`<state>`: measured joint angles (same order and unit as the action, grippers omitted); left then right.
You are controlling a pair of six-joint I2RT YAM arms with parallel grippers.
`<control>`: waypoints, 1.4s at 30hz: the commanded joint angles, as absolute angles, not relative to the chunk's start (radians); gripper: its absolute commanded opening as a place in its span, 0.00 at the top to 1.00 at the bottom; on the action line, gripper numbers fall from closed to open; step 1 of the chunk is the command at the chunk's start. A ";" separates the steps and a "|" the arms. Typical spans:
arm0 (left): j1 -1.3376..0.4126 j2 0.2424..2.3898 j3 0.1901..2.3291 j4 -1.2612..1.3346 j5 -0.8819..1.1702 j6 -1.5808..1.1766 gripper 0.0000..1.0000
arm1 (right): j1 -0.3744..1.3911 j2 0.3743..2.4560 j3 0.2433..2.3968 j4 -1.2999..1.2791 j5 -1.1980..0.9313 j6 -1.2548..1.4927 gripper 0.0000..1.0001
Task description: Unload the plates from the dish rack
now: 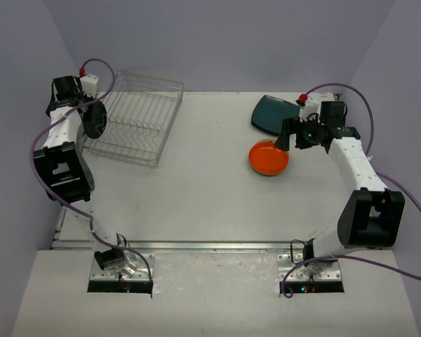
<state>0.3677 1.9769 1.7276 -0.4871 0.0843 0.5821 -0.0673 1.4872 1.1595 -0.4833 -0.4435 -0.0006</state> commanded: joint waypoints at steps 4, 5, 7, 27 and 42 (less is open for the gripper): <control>0.219 1.589 1.461 -0.018 -0.125 0.728 1.00 | -0.054 1.469 1.166 -0.457 -0.439 -0.005 0.01; 0.195 1.559 1.417 0.054 -0.148 0.753 1.00 | -0.054 1.468 1.166 -0.457 -0.442 0.013 0.01; 0.172 1.492 1.382 0.100 -0.157 0.763 1.00 | -0.051 1.460 1.163 -0.456 -0.452 0.028 0.01; -0.296 1.456 1.273 -0.485 0.814 0.127 1.00 | 0.223 1.437 1.200 -0.294 -0.748 0.219 0.01; -0.344 1.488 1.309 -0.494 0.848 0.100 1.00 | 0.399 1.585 1.249 -0.341 -0.634 0.175 0.75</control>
<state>-0.3401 1.5036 1.2617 -0.5415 0.7961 0.1112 0.4015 1.5962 1.2125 -0.3480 -0.6948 0.2035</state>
